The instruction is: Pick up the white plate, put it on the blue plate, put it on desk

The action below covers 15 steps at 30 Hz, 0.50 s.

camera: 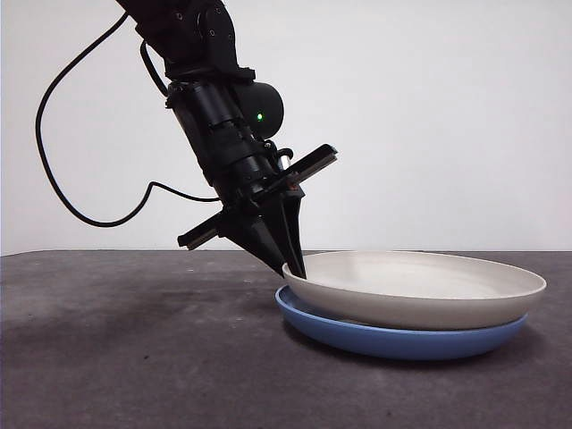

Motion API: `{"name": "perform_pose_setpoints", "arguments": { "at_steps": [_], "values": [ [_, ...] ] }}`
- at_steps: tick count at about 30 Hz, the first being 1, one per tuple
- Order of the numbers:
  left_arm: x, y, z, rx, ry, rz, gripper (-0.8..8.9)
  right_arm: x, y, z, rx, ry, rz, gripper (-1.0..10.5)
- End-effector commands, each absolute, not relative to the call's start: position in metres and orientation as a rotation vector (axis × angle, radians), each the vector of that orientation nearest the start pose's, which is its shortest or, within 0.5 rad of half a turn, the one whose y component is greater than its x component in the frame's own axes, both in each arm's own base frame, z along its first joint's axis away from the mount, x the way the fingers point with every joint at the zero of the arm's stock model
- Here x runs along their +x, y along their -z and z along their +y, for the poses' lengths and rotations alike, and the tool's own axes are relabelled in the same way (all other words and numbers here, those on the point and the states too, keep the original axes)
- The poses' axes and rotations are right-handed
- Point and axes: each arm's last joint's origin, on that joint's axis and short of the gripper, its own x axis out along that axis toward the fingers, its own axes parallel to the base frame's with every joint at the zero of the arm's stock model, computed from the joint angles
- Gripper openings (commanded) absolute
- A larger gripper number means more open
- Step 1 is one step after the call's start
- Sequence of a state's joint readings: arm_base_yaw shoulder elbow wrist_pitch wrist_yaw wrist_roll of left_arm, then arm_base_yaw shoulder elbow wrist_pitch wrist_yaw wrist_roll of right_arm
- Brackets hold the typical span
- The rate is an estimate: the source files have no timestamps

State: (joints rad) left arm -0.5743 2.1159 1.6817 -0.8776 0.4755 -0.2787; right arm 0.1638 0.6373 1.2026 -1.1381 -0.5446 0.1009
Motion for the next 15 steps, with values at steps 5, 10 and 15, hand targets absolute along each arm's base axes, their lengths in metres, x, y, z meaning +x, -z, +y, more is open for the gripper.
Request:
{"name": "perform_pose_setpoints", "arguments": {
  "at_steps": [5,10,15],
  "values": [
    [0.3573,-0.1869,-0.2512,-0.137,0.716,1.453,0.51,0.0565,-0.3973,0.0247,0.191,-0.665,0.588,6.7],
    [0.3584,-0.1875,-0.2516,-0.141,0.718,1.441,1.76,0.0565,-0.3973,0.0247,0.191,-0.665,0.588,6.7],
    [0.3603,-0.1917,-0.252,-0.142,0.723,1.429,3.03,0.0565,-0.3973,0.0247,0.191,-0.665,0.588,6.7]
  ]
}}
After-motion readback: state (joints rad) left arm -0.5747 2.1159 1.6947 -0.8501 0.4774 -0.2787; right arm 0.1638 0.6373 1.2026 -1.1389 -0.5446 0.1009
